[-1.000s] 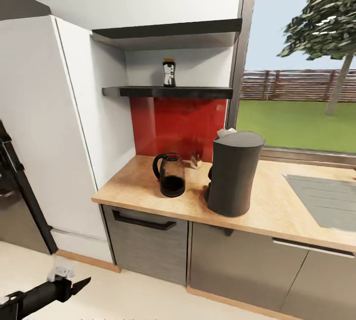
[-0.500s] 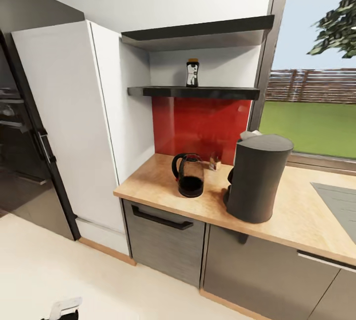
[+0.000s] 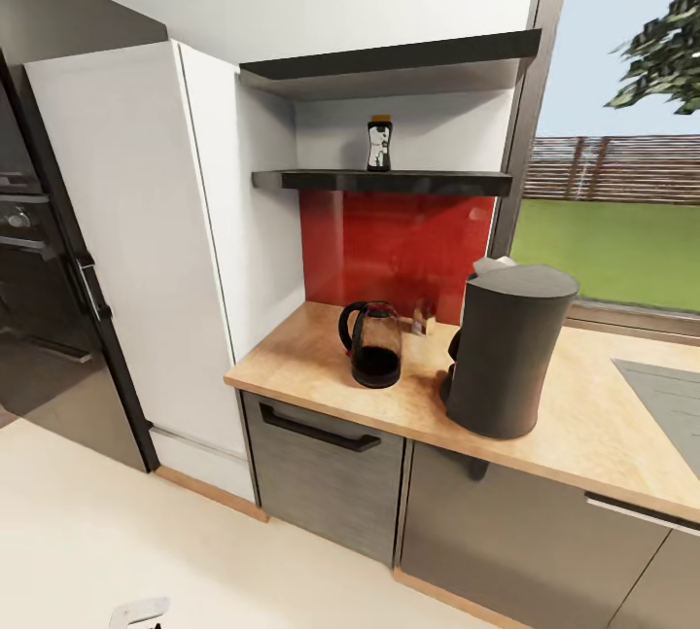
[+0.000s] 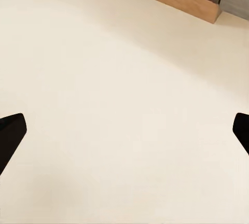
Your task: Set up a coffee station on the kitchen countertop: keep the coffee maker on the countertop, move the bottle of coffee from the kitchen shelf to the counter next to the coffee maker, place a paper coffee filter on top of the coffee maker, put the saucer next to the coffee maker with the coffee cup on the saucer, and place the electric kettle next to the coffee maker.
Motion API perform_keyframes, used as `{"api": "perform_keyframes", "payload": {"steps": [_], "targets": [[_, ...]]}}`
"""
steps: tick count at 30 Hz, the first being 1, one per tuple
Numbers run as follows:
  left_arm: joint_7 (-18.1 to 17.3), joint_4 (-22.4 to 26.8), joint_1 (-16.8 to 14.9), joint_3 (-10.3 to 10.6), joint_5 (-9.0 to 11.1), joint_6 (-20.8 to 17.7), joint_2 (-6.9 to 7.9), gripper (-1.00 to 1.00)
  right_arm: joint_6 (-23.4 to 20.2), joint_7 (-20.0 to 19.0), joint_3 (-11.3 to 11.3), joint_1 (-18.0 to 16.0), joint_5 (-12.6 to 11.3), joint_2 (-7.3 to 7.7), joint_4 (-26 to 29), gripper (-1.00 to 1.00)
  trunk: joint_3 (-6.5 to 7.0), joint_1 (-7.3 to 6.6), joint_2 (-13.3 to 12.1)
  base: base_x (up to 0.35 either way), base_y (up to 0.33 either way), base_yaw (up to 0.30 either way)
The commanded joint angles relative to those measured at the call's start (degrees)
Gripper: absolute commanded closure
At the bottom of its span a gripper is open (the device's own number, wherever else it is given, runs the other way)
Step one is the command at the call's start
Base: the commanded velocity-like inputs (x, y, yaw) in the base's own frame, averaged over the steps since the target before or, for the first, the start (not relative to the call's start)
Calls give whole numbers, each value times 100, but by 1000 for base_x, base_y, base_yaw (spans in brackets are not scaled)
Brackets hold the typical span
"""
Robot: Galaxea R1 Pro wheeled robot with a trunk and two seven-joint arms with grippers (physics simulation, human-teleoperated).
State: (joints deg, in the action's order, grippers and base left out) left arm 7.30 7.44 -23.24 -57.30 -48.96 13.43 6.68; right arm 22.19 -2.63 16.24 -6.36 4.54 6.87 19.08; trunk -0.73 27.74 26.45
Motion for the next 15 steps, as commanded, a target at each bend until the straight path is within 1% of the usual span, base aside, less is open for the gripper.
{"api": "perform_keyframes", "payload": {"steps": [1,6,7,15], "targets": [[29,-13,-6,-36,-54,26,1,-100,21,-27,50,-5,44,-3,-7,-100,-8,3,8,0,0,0],[28,-13,-5,-39,-58,28,12,-100,14,-24,70,-5,23,-13,12,-100,-8,3,8,0,11,0],[28,-8,-5,-43,-64,28,29,-100,24,-26,62,-5,16,-38,26,-100,-8,3,8,51,219,0],[26,-14,-5,-36,-108,28,32,-100,27,-18,63,-5,20,-69,-1,-100,-8,3,8,82,281,0]]}}
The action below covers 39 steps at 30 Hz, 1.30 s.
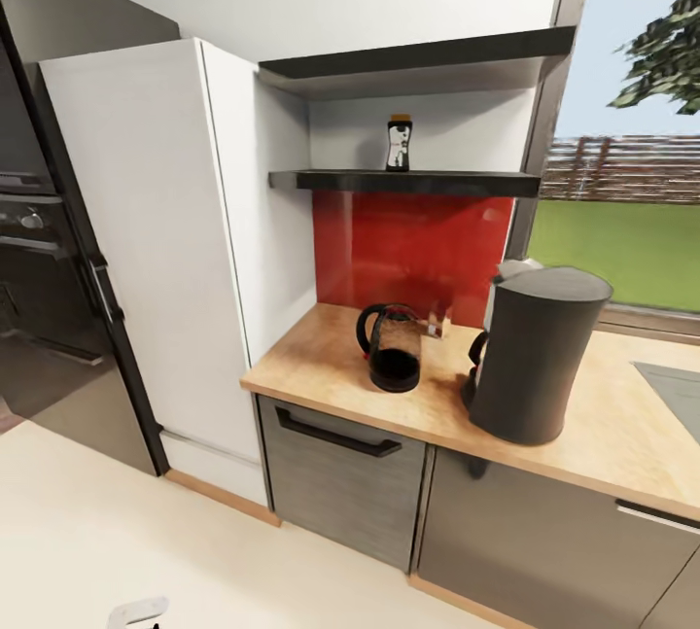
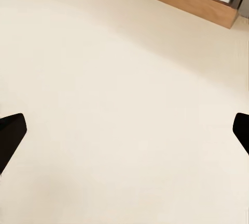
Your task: Set up a coffee station on the kitchen countertop: keep the coffee maker on the countertop, move the bottle of coffee from the kitchen shelf to the counter next to the coffee maker, place a paper coffee filter on top of the coffee maker, put the saucer next to the coffee maker with the coffee cup on the saucer, and place the electric kettle next to the coffee maker.
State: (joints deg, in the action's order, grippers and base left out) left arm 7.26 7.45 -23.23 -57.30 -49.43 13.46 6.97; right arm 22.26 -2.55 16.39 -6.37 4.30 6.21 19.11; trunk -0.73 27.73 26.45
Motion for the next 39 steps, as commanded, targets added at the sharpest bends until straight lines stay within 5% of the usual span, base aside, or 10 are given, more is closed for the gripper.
{"api": "perform_keyframes", "payload": {"steps": [1,11,39], "targets": [[30,-15,-6,-36,-67,23,-1,-100,19,-27,47,-5,45,-5,-10,-100,-8,4,8,92,309,0],[31,-12,-6,-36,-76,18,0,-100,16,-27,40,-5,45,-6,-21,-100,-8,4,8,123,315,-65],[39,4,110,-30,-69,25,-20,-100,15,-27,31,-5,49,-15,-152,-100,-8,4,8,93,320,-261]]}}
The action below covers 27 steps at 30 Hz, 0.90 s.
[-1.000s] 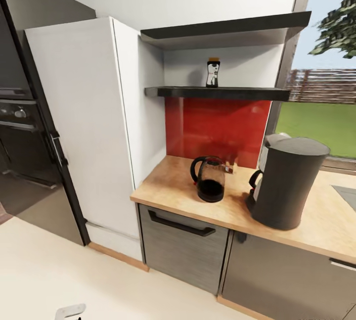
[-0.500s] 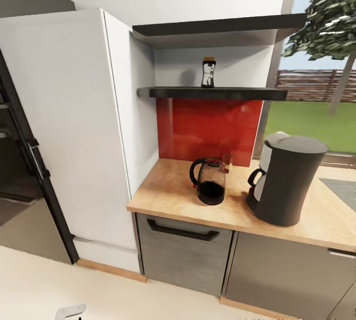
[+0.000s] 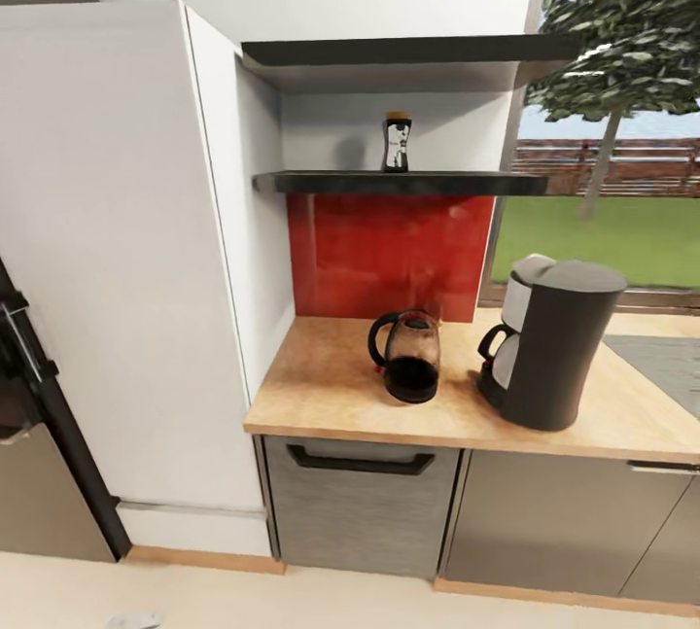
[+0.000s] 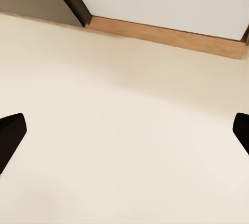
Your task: Set up a coffee station on the kitchen countertop: keep the coffee maker on the countertop, move the bottle of coffee from the kitchen shelf to the counter next to the coffee maker, place a paper coffee filter on top of the coffee maker, put the saucer next to the coffee maker with the coffee cup on the saucer, and place the electric kettle next to the coffee maker.
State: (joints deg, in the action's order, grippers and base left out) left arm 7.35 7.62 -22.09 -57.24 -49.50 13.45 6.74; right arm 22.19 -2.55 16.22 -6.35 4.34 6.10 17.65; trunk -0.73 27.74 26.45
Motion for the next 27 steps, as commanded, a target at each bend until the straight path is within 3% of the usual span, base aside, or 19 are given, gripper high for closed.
{"api": "perform_keyframes", "payload": {"steps": [1,13,27], "targets": [[29,-9,-5,-38,-63,26,3,-100,22,-27,48,-6,44,-4,-6,-100,-8,3,8,3,264,-267],[37,4,0,-34,-68,26,3,-100,22,-26,51,-6,32,-4,-2,-100,-8,3,8,0,96,-267],[38,10,3,-39,-68,26,3,-100,32,-17,57,-6,32,-39,5,-100,-8,3,8,0,0,-57]]}}
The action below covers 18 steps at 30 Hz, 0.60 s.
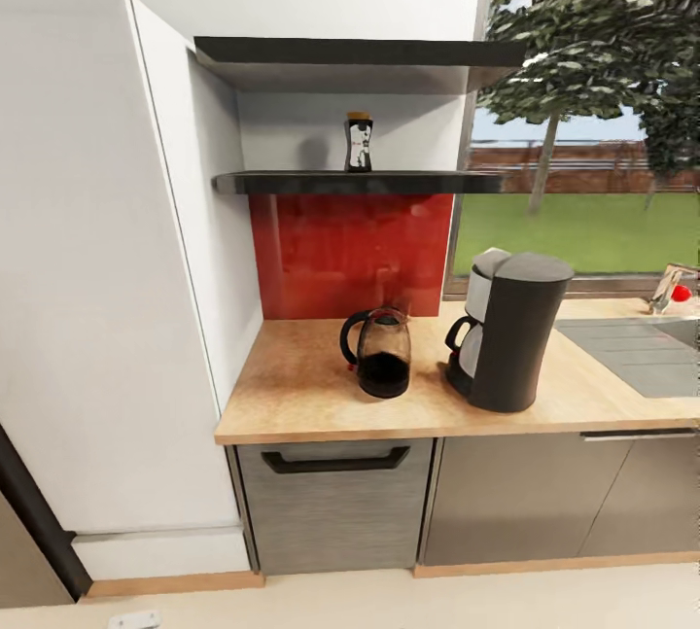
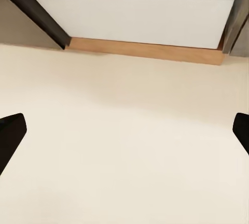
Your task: Set up a coffee station on the kitchen countertop: keep the coffee maker on the countertop, move the bottle of coffee from the kitchen shelf to the counter next to the coffee maker, place a paper coffee filter on top of the coffee maker, put the saucer next to the coffee maker with the coffee cup on the saucer, and place the electric kettle next to the coffee maker.
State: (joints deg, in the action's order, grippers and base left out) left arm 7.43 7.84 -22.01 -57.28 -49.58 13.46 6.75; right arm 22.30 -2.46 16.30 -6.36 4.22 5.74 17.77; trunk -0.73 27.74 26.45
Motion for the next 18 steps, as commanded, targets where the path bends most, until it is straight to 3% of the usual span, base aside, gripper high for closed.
{"api": "perform_keyframes", "payload": {"steps": [1,14,15,16,17,18], "targets": [[30,-12,-5,-36,-61,25,2,-100,24,-26,49,-6,44,-21,0,-100,-8,3,8,0,0,-78],[66,-32,26,-17,-86,-31,8,-100,15,-67,9,-16,60,-106,107,-100,3,3,8,0,0,-8],[66,-30,81,-15,-87,-46,14,-100,13,-57,-6,-27,60,-219,345,-100,3,3,8,0,0,0],[72,-25,423,-9,-198,-61,28,-100,5,-39,-20,-47,61,-899,1910,-100,3,3,8,0,0,0],[77,-18,567,-11,-342,-63,44,-100,4,-37,-21,-48,61,-1116,2375,-100,3,3,8,0,0,0],[79,-14,670,-11,-447,-66,56,-100,2,-36,-23,-49,58,-1225,2653,-100,3,3,8,0,0,0]]}}
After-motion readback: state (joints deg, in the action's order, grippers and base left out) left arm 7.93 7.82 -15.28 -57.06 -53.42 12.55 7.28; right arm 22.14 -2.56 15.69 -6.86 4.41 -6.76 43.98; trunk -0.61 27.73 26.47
